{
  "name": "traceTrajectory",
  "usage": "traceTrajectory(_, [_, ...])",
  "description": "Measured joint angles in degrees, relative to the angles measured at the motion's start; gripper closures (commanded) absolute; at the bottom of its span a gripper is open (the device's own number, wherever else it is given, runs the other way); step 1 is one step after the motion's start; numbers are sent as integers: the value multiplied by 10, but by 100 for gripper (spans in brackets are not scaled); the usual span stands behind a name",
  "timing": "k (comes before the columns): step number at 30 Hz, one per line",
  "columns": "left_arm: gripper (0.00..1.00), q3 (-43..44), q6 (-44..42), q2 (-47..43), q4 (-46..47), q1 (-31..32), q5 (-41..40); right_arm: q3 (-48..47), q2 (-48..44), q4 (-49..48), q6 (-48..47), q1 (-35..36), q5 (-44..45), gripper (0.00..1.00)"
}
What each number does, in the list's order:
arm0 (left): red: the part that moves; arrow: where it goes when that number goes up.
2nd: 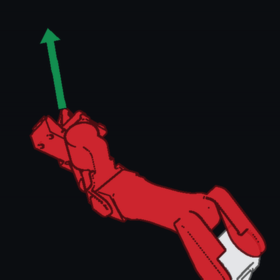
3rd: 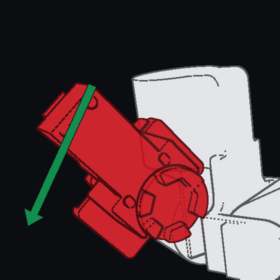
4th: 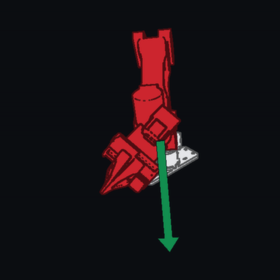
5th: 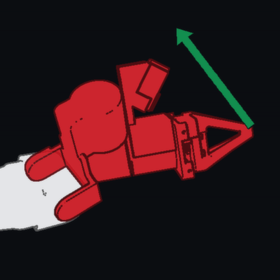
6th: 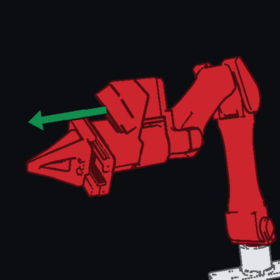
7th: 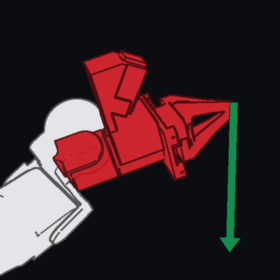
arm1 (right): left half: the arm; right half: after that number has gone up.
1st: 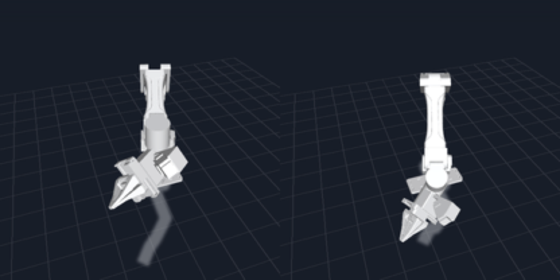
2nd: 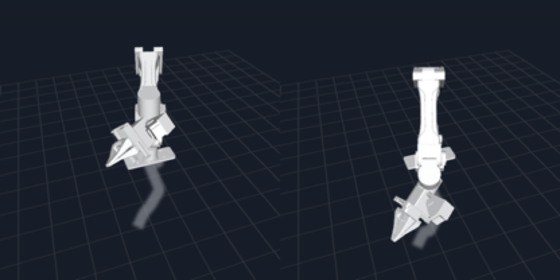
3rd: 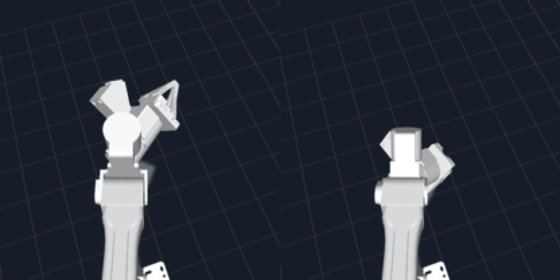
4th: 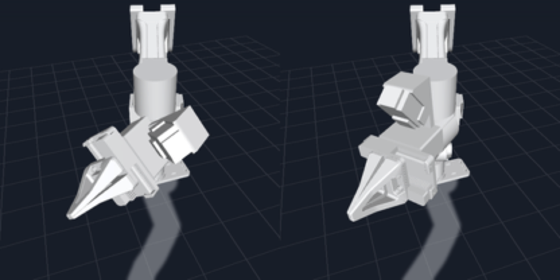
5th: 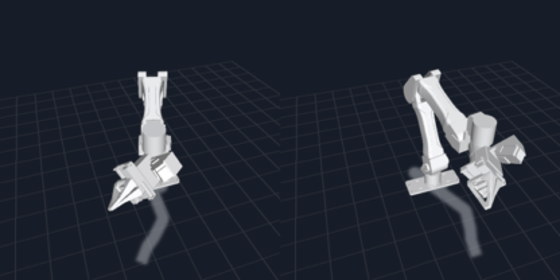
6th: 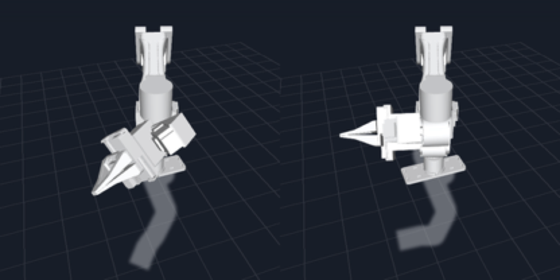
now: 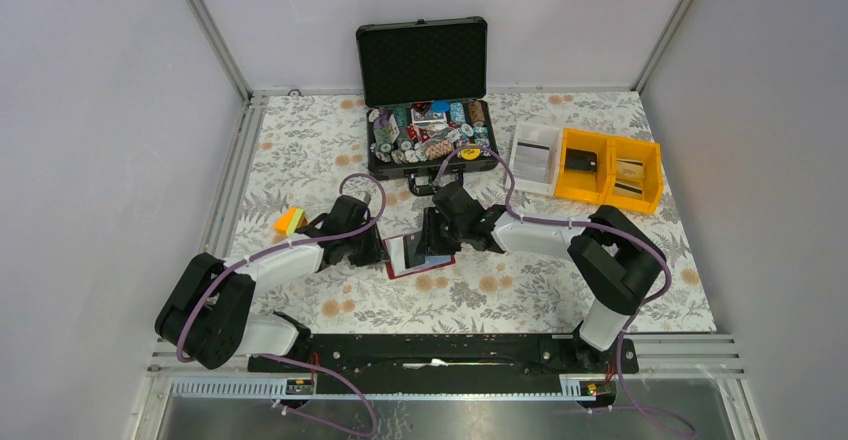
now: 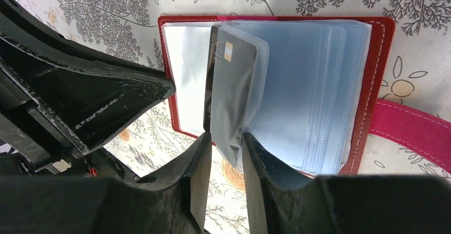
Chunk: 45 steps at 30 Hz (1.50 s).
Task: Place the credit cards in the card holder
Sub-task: Insert the credit card into the card holder.
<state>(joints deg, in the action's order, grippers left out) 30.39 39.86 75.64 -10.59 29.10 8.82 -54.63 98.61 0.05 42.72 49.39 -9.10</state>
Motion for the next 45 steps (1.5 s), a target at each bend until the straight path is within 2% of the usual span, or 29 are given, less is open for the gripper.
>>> traceTrajectory(4, [90, 0, -2, 0, 0, 0, -1, 4, 0, -3, 3, 0, 2, 75])
traceTrajectory(11, [96, 0, -6, 1, 0, -2, -1, 6, 0, -3, 7, 0, 9, 90])
traceTrajectory(17, [98, 0, -6, 1, 0, -2, -1, 9, 0, -4, 11, 0, 12, 100])
traceTrajectory(31, [100, 0, -6, -5, -2, -2, 0, -3, 0, 23, 0, 0, 27, 100])
traceTrajectory(45, [98, 1, -6, -31, -3, -2, 0, -74, 6, 130, -73, 0, 72, 100])
